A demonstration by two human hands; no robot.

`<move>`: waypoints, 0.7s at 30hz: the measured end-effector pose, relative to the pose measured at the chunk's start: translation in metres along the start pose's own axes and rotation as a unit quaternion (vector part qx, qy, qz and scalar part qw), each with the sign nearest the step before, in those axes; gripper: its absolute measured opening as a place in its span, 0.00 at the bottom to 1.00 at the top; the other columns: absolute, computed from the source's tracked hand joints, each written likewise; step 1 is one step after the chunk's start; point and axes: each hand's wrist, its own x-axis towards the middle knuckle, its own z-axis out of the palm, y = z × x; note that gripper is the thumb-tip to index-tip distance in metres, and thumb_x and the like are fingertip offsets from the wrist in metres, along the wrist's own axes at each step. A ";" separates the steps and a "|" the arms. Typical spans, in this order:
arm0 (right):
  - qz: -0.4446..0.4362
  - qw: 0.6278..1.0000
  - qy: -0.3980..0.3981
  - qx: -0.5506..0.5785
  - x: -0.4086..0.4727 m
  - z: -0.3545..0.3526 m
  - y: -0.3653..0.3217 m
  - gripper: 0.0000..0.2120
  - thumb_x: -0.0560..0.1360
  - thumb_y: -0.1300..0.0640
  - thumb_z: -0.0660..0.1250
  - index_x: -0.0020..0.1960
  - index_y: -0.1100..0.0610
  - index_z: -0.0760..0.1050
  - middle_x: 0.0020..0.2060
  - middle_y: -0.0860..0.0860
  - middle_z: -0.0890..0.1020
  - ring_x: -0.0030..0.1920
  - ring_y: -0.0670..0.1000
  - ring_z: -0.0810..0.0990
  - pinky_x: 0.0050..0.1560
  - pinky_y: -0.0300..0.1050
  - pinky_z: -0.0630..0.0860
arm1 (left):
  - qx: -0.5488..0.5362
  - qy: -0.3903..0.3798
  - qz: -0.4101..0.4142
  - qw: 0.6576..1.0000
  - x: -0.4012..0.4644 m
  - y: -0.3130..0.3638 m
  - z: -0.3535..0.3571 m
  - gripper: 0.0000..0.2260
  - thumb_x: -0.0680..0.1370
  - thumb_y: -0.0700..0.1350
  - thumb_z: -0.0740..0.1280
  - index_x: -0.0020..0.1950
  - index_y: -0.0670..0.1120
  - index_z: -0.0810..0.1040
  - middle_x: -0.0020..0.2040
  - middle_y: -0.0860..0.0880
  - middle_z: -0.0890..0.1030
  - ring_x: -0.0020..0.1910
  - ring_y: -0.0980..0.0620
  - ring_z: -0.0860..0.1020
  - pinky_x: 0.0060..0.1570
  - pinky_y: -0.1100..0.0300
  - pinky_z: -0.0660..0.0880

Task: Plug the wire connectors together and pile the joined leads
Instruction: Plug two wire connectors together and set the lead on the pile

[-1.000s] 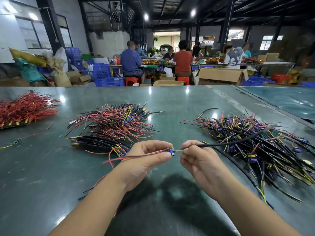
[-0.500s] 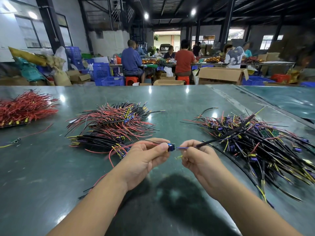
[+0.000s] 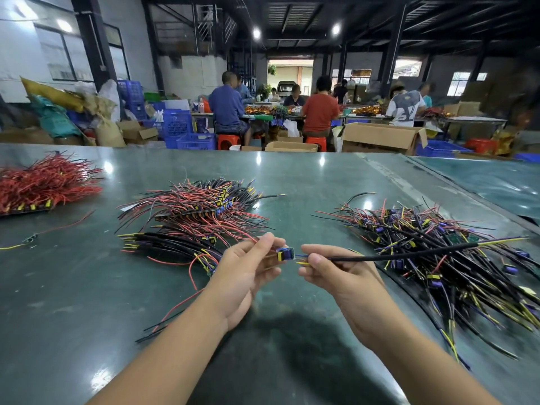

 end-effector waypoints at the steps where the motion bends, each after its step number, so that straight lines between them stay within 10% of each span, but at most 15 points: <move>1: 0.003 1.000 -0.001 0.002 0.000 0.001 0.000 0.08 0.75 0.68 0.65 0.47 0.60 0.82 0.38 0.55 0.84 0.39 0.52 0.84 0.43 0.38 0.79 | 0.000 0.005 0.010 1.000 0.001 0.000 0.000 0.10 0.71 0.49 0.66 0.41 0.44 0.83 0.39 0.48 0.84 0.35 0.57 0.81 0.33 0.67 0.77; 21: -0.022 0.968 0.155 0.198 0.035 -0.033 -0.038 0.03 0.76 0.68 0.64 0.46 0.63 0.76 0.38 0.56 0.83 0.38 0.49 0.84 0.42 0.39 0.82 | -0.103 0.207 0.138 0.963 0.024 0.028 -0.045 0.11 0.81 0.52 0.59 0.49 0.48 0.78 0.38 0.53 0.85 0.35 0.60 0.82 0.34 0.69 0.77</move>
